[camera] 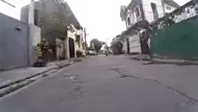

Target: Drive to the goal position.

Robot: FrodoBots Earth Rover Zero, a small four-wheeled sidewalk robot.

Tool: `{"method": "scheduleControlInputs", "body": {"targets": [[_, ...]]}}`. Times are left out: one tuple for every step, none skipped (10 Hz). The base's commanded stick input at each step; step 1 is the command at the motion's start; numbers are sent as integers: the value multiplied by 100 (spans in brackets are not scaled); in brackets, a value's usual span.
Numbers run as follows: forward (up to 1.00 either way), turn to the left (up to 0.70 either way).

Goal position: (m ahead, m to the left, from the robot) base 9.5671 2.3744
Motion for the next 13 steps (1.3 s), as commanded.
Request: {"method": "scheduleControlInputs", "body": {"targets": [[100, 4], [100, 4], [100, 4], [100, 4], [100, 4], [100, 4], [100, 4], [100, 4], [100, 4], [100, 4], [100, 4], [100, 4], [100, 4]]}}
